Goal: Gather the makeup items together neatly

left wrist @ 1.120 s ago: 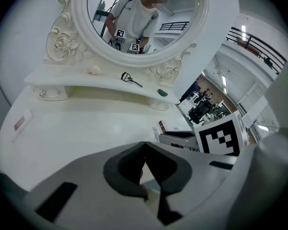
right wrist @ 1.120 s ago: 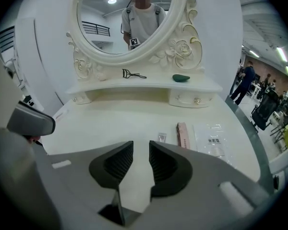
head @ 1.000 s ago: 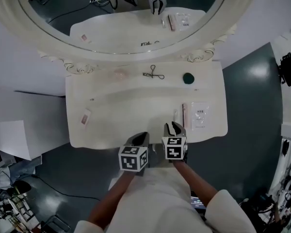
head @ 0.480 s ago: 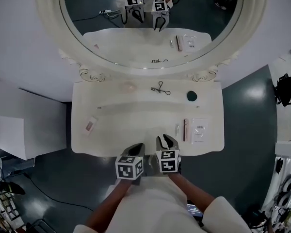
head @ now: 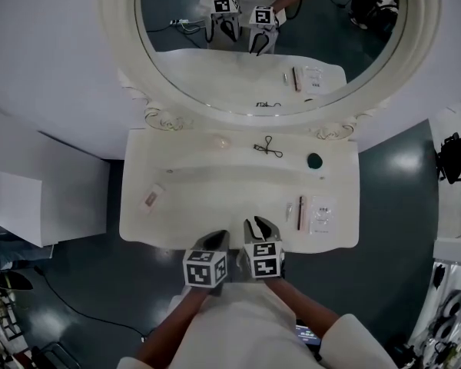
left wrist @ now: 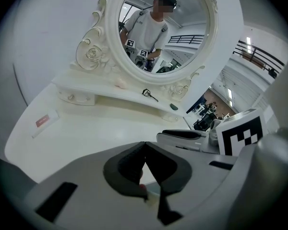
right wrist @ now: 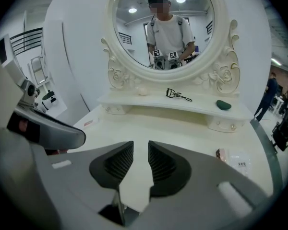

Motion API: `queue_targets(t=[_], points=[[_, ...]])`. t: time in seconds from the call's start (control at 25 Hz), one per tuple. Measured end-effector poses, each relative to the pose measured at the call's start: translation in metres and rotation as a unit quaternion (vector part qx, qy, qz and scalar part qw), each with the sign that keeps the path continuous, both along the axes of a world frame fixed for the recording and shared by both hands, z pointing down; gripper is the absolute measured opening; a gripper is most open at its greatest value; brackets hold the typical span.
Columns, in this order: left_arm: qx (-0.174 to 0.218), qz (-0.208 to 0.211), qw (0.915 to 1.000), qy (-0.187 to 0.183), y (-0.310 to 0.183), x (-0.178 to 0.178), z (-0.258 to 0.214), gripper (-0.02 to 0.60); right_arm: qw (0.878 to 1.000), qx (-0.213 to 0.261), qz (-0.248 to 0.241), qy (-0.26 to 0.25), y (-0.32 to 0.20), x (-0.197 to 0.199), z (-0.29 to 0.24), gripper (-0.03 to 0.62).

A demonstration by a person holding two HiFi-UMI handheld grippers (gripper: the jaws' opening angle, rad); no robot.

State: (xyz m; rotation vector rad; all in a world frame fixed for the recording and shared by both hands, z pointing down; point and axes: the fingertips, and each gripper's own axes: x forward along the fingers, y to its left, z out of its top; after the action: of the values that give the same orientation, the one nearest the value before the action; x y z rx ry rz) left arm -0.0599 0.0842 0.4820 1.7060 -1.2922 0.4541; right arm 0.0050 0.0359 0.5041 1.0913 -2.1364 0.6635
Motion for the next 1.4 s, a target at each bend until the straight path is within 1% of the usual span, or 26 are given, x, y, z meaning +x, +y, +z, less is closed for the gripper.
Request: queue_targets(t=[0.52, 0.68, 1.0, 1.4], points=[[0.0, -0.03, 0.9996, -0.003, 0.015, -0.043, 0.001, 0.009, 0.999, 0.015, -0.04, -0.011, 0.007, -0.053, -0.01, 0.084], [0.001, -0.037, 0.9993, -0.002, 0.019, -0.053, 0.002, 0.009, 0.998, 0.017, -0.057, -0.012, 0.012, -0.068, -0.011, 0.061], [0.0, -0.055, 0.9985, -0.001, 0.027, -0.083, 0.002, 0.009, 0.997, 0.018, -0.075, -0.015, 0.015, -0.099, -0.012, 0.023], [-0.005, -0.086, 0.9963, -0.003, 0.042, -0.126, 0.004, 0.009, 0.994, 0.016, -0.107, -0.013, 0.023, -0.142, -0.006, 0.017]])
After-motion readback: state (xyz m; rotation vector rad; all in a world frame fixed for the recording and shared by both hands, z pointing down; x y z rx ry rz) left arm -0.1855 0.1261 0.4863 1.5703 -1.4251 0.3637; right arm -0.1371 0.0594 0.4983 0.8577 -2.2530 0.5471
